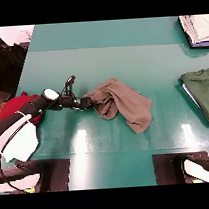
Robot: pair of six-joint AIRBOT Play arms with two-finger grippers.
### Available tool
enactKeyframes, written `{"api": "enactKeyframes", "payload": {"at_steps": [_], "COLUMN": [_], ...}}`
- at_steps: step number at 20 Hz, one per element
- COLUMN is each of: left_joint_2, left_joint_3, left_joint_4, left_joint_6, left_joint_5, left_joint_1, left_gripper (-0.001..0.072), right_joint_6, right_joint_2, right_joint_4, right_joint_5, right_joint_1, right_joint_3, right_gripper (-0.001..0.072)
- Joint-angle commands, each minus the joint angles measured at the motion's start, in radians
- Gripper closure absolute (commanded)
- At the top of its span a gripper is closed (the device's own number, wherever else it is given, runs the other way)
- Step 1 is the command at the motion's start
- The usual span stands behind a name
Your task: Fold the shirts.
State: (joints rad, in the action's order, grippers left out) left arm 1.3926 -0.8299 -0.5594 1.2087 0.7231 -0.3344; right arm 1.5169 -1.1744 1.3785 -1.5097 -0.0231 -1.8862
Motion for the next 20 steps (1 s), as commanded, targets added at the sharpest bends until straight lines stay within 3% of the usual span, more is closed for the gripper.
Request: {"api": "enactKeyframes", "payload": {"at_steps": [1,6,7,8,9,12,17,20], "left_joint_2": [-0.010,-0.082,-0.094,-0.103,-0.105,-0.105,-0.104,-0.104], "left_joint_3": [-0.108,-0.386,-0.437,-0.475,-0.507,-0.532,-0.530,-0.530], "left_joint_4": [-0.045,-0.380,-0.440,-0.480,-0.500,-0.505,-0.505,-0.505], "left_joint_6": [-0.005,0.023,0.022,0.023,0.022,0.022,0.023,0.023], "left_joint_5": [0.087,0.270,0.307,0.336,0.365,0.408,0.417,0.417], "left_joint_1": [-0.006,-0.006,-0.006,-0.006,-0.006,-0.006,-0.007,-0.006], "left_gripper": [0.0679,0.0679,0.0679,0.0679,0.0679,0.0679,0.0679,0.0679], "right_joint_6": [0.000,0.000,0.000,0.000,0.000,0.000,-0.081,-0.095], "right_joint_2": [0.003,0.059,0.069,0.076,0.078,0.077,0.077,0.076], "right_joint_4": [-0.019,-0.199,-0.209,-0.209,-0.209,-0.220,-0.535,-0.602], "right_joint_5": [-0.064,-0.044,-0.029,-0.013,0.003,0.111,0.343,0.401], "right_joint_1": [-0.001,-0.037,-0.057,-0.081,-0.103,-0.156,-0.168,-0.168], "right_joint_3": [0.020,0.365,0.460,0.563,0.666,0.940,1.226,1.296], "right_gripper": [0.0695,0.0690,0.0581,0.0310,0.0148,0.0144,0.0153,0.0155]}}
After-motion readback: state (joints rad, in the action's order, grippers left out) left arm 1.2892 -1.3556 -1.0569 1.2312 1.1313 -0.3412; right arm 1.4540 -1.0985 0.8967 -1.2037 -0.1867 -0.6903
